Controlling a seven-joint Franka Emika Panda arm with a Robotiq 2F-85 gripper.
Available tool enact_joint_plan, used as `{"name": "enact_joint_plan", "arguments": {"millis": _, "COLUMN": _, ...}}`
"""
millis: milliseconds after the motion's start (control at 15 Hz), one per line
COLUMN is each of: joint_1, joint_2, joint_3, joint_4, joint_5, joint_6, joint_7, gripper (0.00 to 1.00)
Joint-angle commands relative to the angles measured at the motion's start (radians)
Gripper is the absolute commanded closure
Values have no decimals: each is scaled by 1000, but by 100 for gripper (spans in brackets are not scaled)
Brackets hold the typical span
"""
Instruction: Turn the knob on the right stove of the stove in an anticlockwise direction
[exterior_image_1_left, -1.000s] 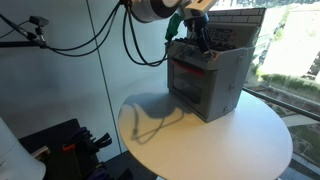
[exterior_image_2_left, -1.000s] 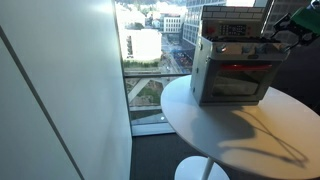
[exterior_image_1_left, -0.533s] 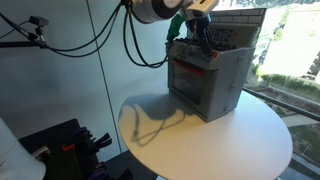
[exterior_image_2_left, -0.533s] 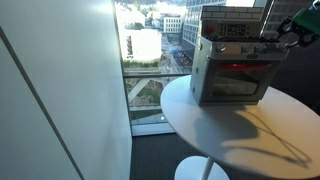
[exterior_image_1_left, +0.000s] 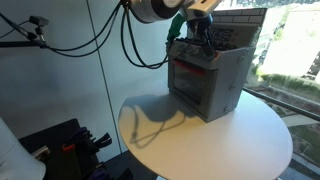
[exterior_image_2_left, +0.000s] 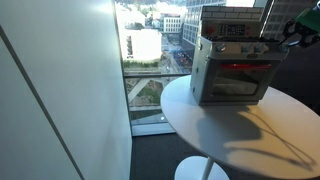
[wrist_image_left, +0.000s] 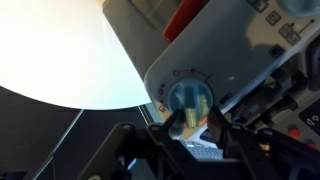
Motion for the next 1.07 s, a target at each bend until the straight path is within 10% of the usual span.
{"name": "enact_joint_plan", "arguments": {"millis": 0, "joint_1": -6, "joint_2": 12, "joint_3": 16, "joint_4": 22, "joint_5": 36, "joint_6": 15, "joint_7": -33, "gripper": 89}}
{"name": "enact_joint_plan", "arguments": {"millis": 1000, "joint_1": 14, "joint_2": -23, "joint_3": -29, "joint_4": 11, "joint_5": -244, "joint_6": -44, "joint_7": -12, "gripper": 90}}
